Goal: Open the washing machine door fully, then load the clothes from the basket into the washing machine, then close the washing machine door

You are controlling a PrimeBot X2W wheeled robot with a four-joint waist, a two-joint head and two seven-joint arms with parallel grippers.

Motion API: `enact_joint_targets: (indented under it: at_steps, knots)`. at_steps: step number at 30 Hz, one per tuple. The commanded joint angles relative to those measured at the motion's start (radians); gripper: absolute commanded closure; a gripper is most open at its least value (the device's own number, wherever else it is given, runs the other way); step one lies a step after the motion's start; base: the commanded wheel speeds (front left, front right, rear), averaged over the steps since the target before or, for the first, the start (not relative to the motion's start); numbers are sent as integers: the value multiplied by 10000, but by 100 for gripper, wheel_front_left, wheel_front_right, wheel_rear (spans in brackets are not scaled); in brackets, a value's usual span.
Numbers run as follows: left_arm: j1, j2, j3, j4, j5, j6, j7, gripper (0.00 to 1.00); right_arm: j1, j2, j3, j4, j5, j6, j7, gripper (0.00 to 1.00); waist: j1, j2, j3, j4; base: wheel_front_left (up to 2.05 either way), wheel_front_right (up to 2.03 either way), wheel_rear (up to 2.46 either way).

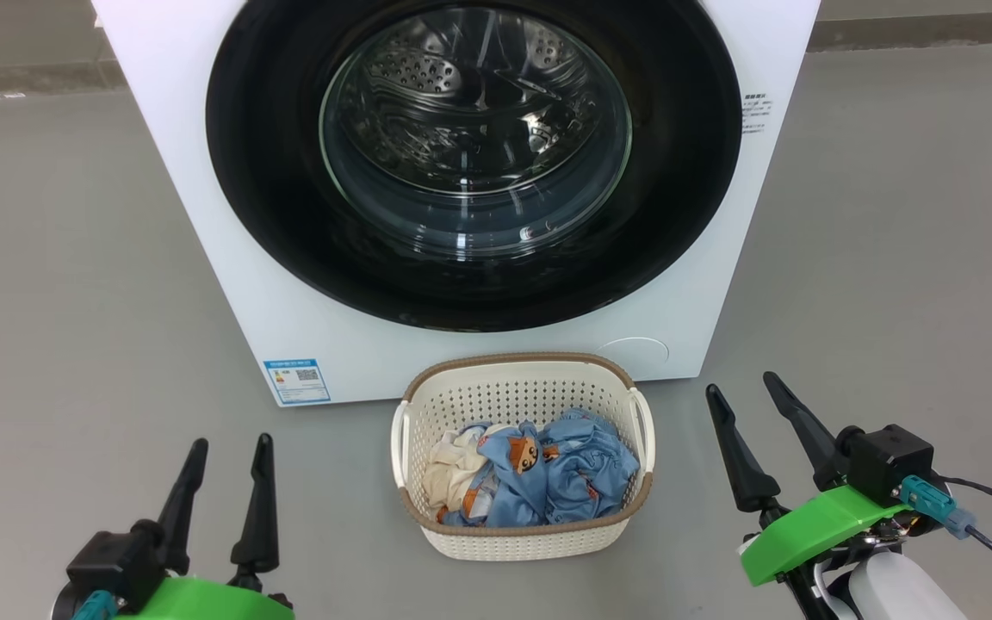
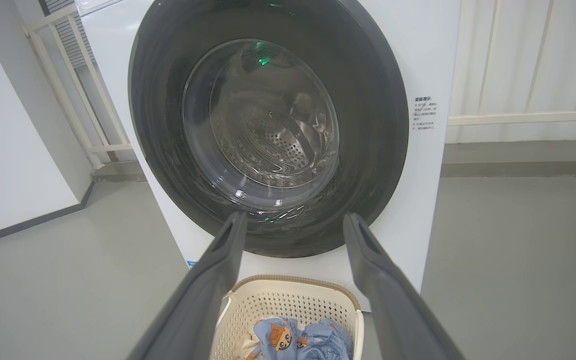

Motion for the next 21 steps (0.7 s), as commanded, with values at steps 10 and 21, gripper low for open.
enact_joint_targets:
  at_steps: [10,21]
  knots:
    - [-410,112,416,-293,207,-32,-67,0,-322,-11,115,-227,-25,58,-124,0,0,0,-8,-13,0,0,0]
    - [-456,112,428,-180,152,-33,-67,0,-338,-14,111,-211,1,58,-124,0,0,0,-21,-2,14,14,-29]
